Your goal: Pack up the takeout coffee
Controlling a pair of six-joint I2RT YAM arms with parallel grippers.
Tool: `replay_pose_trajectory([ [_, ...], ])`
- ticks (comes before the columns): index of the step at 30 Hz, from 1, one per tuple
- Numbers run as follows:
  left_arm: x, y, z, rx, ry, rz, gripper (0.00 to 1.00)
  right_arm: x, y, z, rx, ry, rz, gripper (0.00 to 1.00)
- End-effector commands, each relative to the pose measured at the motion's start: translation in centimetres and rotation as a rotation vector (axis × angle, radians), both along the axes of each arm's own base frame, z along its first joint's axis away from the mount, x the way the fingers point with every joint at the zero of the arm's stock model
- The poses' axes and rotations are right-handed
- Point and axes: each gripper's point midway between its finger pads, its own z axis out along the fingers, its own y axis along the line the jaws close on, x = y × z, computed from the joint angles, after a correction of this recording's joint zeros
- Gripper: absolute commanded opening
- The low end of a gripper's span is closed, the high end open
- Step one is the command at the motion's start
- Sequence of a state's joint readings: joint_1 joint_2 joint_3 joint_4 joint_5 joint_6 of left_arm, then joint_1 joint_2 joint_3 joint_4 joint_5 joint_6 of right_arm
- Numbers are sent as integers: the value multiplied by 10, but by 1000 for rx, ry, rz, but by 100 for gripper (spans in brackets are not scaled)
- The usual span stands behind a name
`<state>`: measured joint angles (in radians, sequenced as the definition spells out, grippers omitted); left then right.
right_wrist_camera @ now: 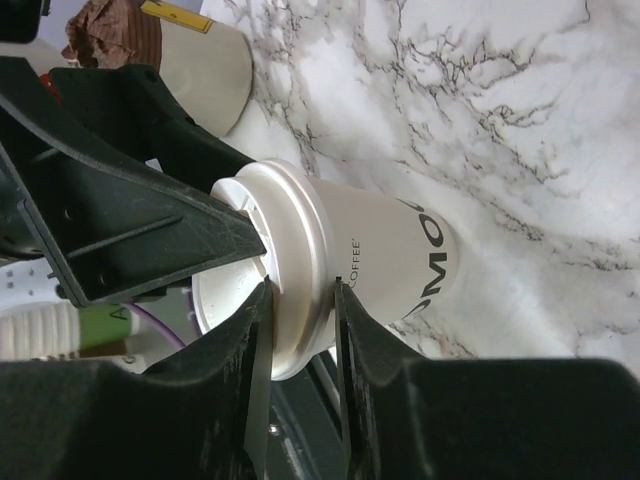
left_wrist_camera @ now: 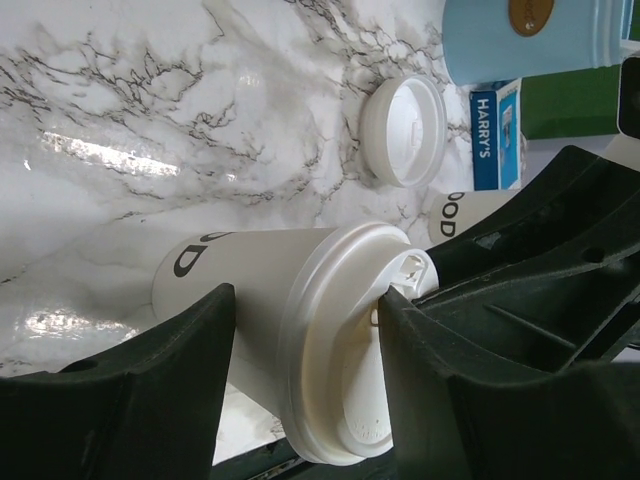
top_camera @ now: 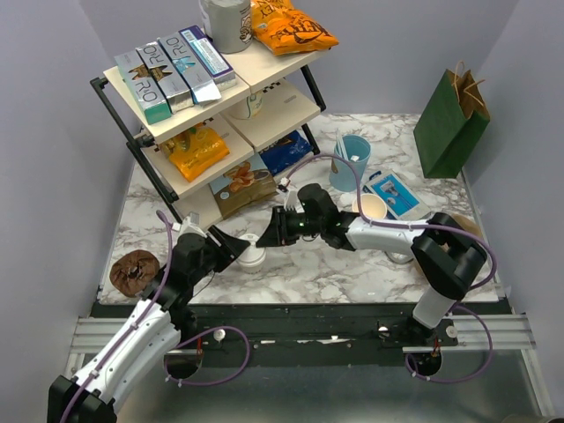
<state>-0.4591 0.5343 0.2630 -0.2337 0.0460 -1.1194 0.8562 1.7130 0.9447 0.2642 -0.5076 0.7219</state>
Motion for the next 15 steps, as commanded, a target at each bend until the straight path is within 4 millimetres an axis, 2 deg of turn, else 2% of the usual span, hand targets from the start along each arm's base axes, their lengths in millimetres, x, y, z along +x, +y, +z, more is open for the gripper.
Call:
replay_pose_trajectory([
  [1, -30, 14, -53, 71, 172, 1, 58, -7, -21, -40, -153, -102, 57, 27],
  [4, -31, 12, -41, 59, 140, -21, 68, -1, -29, -43, -233, -147, 81, 34],
  [5, -32, 9, -33, 52, 118, -42, 75, -3, -30, -42, -246, -168, 113, 36],
  [10, -28, 4, -2, 33, 23, -80, 97, 5, -22, -16, -256, -197, 140, 53],
  [15, -24, 1, 18, 25, -23, -93, 99, 2, -12, 12, -192, -186, 159, 70],
])
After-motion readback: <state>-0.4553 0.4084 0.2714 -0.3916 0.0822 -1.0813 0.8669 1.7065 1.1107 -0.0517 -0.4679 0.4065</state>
